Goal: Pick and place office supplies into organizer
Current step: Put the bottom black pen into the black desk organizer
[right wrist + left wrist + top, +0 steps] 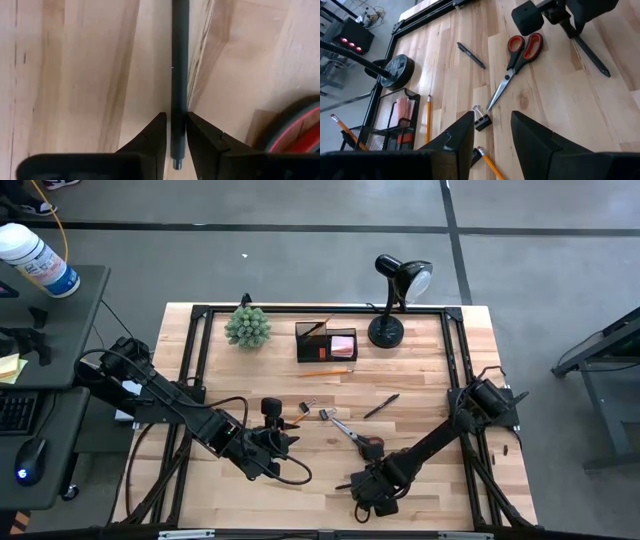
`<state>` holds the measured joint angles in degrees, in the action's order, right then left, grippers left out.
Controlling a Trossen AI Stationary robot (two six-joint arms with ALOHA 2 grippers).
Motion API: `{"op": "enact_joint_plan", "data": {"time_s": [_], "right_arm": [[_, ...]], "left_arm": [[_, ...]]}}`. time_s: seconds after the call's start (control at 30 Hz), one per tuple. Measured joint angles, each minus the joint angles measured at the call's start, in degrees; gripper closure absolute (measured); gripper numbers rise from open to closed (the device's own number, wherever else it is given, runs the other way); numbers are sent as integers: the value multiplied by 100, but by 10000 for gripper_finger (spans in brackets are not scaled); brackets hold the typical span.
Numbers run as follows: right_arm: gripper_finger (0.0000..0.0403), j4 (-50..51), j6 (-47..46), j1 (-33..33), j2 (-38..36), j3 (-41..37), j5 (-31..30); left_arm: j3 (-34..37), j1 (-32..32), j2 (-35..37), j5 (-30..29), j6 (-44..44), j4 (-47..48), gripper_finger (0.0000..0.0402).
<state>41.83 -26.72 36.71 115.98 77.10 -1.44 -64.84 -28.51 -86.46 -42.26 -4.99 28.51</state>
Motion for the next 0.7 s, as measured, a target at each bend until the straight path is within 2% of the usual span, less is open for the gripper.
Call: {"op": "enact_joint_plan", "data": {"time_s": [0.17,0.33,0.7], "right_arm": [[340,-9,-12,0,30,11,45],[384,28,-20,-2,33,13,45],[386,407,-182,7,87,298,-329]], "left_arm": [[0,2,0,0,-2,7,285],[0,0,2,-13,-2,13,285],[0,2,0,-48,7,50,285]]}}
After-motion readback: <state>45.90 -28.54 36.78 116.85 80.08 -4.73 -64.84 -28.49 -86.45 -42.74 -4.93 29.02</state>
